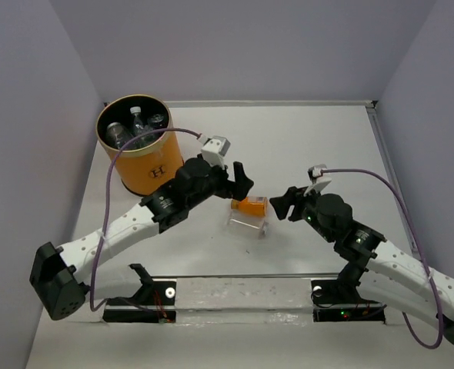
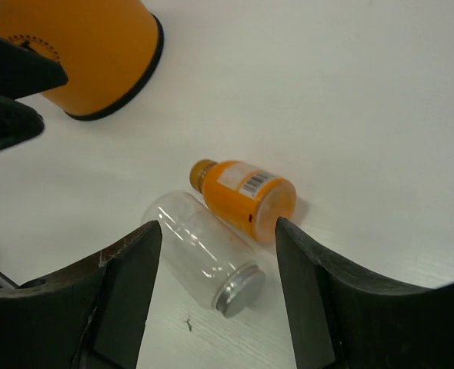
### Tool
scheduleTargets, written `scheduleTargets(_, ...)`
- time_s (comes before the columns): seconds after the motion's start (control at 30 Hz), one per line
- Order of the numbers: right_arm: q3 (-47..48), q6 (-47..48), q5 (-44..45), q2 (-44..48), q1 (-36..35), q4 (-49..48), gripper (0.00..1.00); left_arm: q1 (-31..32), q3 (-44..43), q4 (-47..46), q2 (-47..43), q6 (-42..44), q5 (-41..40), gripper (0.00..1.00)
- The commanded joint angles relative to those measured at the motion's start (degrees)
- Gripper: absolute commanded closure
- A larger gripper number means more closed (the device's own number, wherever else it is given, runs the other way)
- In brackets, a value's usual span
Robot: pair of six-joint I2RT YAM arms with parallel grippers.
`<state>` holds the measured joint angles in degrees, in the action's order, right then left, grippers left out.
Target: Put the plastic bottles in the bin
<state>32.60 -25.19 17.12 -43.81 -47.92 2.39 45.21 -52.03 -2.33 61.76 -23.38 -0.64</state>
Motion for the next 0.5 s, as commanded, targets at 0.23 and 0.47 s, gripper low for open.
scheduleTargets(0.23, -8.34, -12.33, 0.46, 20.78, 0.11, 17.01, 0.39, 11.65, -2.81, -4.35, 20.13, 20.99, -9.72, 0.03)
scheduleTargets(0.47, -10.80, -14.63, -3.76, 27.37, 0.11, 19.14, 0.38, 11.74, -6.41, -2.86, 29.47, 25.92, -7.80, 0.01)
